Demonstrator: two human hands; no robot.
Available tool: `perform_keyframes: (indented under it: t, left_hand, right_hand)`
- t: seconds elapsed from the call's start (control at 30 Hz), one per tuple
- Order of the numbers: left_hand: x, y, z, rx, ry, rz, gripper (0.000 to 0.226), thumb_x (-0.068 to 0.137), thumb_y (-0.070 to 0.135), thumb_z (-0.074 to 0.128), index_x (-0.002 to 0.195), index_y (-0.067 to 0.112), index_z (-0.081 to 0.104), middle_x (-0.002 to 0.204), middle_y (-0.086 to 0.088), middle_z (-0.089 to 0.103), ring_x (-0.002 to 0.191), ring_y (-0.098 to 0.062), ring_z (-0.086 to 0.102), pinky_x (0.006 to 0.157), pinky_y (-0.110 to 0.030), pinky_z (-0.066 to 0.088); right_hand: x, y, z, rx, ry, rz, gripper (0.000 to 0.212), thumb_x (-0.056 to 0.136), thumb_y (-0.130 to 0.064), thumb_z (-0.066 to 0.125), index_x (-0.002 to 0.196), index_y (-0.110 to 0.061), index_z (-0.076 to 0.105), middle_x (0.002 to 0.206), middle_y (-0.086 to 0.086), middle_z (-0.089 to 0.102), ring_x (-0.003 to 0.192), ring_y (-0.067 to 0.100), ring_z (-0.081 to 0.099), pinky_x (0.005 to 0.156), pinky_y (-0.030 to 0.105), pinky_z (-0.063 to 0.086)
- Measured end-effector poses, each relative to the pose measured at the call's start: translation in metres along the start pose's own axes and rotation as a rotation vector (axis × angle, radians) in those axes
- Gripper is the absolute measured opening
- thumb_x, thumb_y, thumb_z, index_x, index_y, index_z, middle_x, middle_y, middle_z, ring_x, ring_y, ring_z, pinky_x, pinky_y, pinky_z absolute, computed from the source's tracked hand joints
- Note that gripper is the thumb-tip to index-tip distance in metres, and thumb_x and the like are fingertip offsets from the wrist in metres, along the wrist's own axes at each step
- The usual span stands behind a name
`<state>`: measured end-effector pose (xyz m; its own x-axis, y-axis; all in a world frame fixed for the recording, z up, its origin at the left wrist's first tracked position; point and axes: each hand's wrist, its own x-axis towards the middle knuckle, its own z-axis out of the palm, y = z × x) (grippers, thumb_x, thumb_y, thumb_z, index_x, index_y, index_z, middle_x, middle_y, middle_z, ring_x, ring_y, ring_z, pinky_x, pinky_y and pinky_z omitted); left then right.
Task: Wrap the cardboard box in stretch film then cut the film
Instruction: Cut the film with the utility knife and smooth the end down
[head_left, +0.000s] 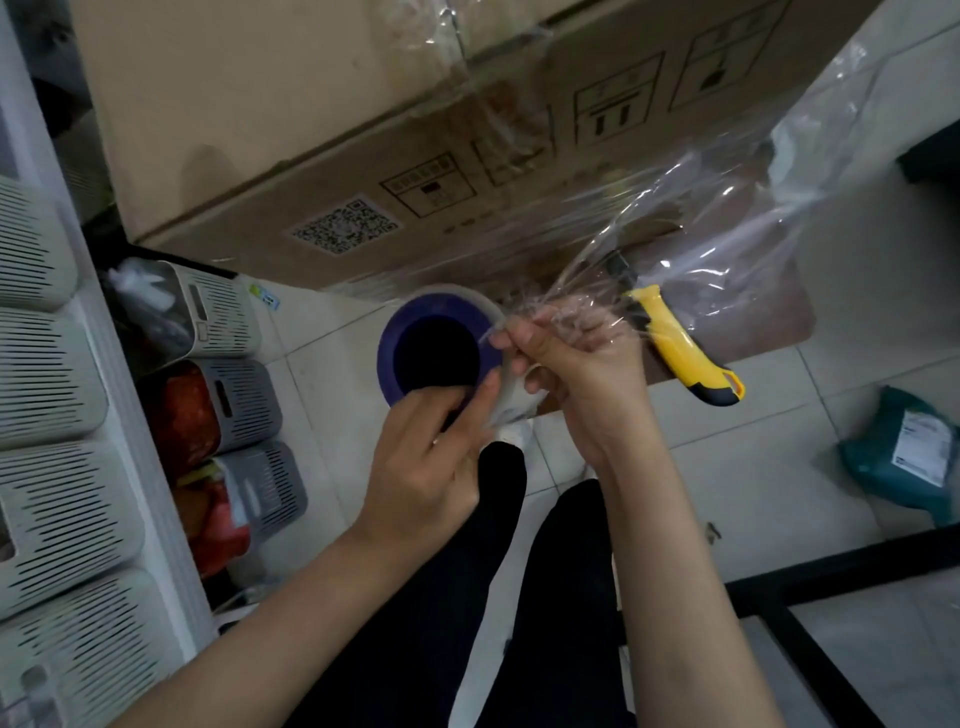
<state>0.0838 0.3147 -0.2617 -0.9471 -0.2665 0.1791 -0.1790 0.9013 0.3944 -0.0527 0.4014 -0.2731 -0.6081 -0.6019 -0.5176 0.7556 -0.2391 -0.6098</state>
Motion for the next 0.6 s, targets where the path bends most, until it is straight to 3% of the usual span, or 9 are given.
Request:
perform_keyframes:
  t: [0.1,0.2,0.3,0.37,0.43,0.5,0.6]
  left_hand:
    - [-0.007,0.008,0.008,0.023,-0.064,0.021,0.059,0.073,-0.015,0.07,0.128,0.004,0.056,0.09,-0.02,0.066,0.081,-0.032,0.06,0.075,-0.034,0.043]
    - [-0.006,0.011,0.009,0.033,-0.078,-0.001,0.062,0.071,-0.013,0.074,0.128,0.007,0.056,0.096,-0.02,0.066,0.089,-0.032,0.06,0.081,-0.035,0.044]
    - [0.006,0.014,-0.011,-0.056,-0.005,-0.015,0.041,0.085,0.015,0.071,0.122,0.004,0.059,0.113,-0.018,0.06,0.105,-0.029,0.054,0.089,-0.039,0.045]
    - [0.026,0.018,-0.031,-0.101,0.083,-0.07,0.041,0.093,0.029,0.061,0.124,0.004,0.056,0.117,-0.01,0.053,0.109,-0.023,0.05,0.094,-0.034,0.043]
    - [0.053,0.025,-0.052,-0.136,0.059,-0.201,0.049,0.093,0.043,0.055,0.127,0.007,0.056,0.116,-0.002,0.052,0.111,-0.015,0.05,0.097,-0.024,0.039]
    - [0.08,0.035,-0.066,-0.239,-0.072,-0.366,0.05,0.084,0.053,0.06,0.121,0.019,0.063,0.112,0.012,0.059,0.108,-0.002,0.053,0.093,-0.011,0.038]
    - [0.1,0.048,-0.065,-0.497,-0.164,-0.55,0.011,0.078,0.034,0.075,0.087,0.038,0.07,0.08,0.028,0.07,0.081,0.013,0.061,0.072,-0.004,0.043]
  right_hand:
    - [-0.002,-0.004,-0.003,-0.005,0.047,0.006,0.016,0.076,-0.002,0.07,0.078,-0.006,0.055,0.062,0.001,0.075,0.036,0.004,0.051,0.037,0.014,0.038]
    - [-0.004,-0.009,-0.008,-0.031,0.063,-0.006,0.02,0.072,-0.006,0.07,0.083,-0.004,0.054,0.062,0.0,0.075,0.038,0.004,0.055,0.037,0.015,0.039]
    - [-0.006,-0.011,-0.006,-0.101,0.051,0.017,0.012,0.081,0.006,0.066,0.085,-0.001,0.057,0.061,0.0,0.075,0.038,0.004,0.058,0.037,0.015,0.04]
    - [-0.009,-0.013,-0.003,-0.13,0.023,0.022,0.01,0.082,0.006,0.066,0.086,0.001,0.058,0.061,-0.002,0.075,0.039,0.004,0.06,0.037,0.013,0.041]
    - [-0.014,-0.015,0.001,-0.152,-0.029,0.026,0.015,0.081,0.006,0.068,0.079,-0.005,0.059,0.059,-0.003,0.074,0.041,0.005,0.064,0.036,0.013,0.042]
    - [-0.02,-0.016,0.01,-0.157,-0.071,0.029,0.02,0.077,0.007,0.069,0.074,-0.012,0.063,0.056,-0.003,0.073,0.043,0.006,0.066,0.037,0.014,0.045]
    - [-0.027,-0.01,0.025,-0.125,-0.082,0.078,0.032,0.077,0.014,0.063,0.074,-0.017,0.07,0.055,-0.005,0.072,0.045,0.005,0.067,0.04,0.016,0.05]
